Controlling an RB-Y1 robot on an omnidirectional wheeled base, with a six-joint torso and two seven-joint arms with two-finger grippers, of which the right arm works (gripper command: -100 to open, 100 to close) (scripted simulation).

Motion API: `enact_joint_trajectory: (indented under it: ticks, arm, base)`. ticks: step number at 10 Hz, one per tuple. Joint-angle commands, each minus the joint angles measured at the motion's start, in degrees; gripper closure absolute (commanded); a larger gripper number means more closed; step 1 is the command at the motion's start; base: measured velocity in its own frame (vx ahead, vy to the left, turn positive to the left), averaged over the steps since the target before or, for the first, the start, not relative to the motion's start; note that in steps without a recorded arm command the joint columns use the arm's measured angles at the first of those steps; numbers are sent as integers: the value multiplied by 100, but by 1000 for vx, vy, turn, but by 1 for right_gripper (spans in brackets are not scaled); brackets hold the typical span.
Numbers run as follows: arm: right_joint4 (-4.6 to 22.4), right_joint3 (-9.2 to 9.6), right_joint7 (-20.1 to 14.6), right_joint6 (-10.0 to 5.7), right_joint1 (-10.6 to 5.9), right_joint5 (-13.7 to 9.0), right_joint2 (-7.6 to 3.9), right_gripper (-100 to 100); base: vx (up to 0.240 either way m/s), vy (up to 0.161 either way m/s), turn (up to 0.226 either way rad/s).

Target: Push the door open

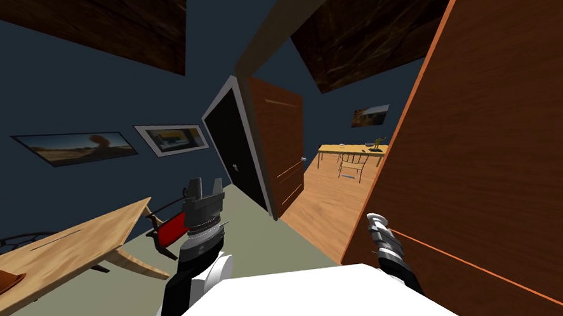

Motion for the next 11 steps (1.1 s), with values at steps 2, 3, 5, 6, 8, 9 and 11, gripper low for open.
enact_joint_trajectory:
  ticks: [2, 3, 5, 6, 8, 9, 11]
  arm:
    - [22, -12, -393, -48, -37, -69, -6, 100]
    - [33, -10, -548, -65, -57, -108, 4, 100]
    - [45, -7, -799, -82, -76, -148, 14, 100]
    - [45, -7, -821, -82, -76, -148, 14, 100]
    - [68, -2, -1183, -117, -118, -230, 35, 100]
    - [68, -2, -1257, -117, -118, -230, 35, 100]
    - [82, 1, -1488, -137, -141, -276, 46, 100]
  base:
    - [21, -22, -7]
    - [34, -36, -19]
    - [28, -23, -7]
    - [26, -16, -5]
    - [32, -25, -18]
    - [34, -28, -5]
    - [27, -23, -8]
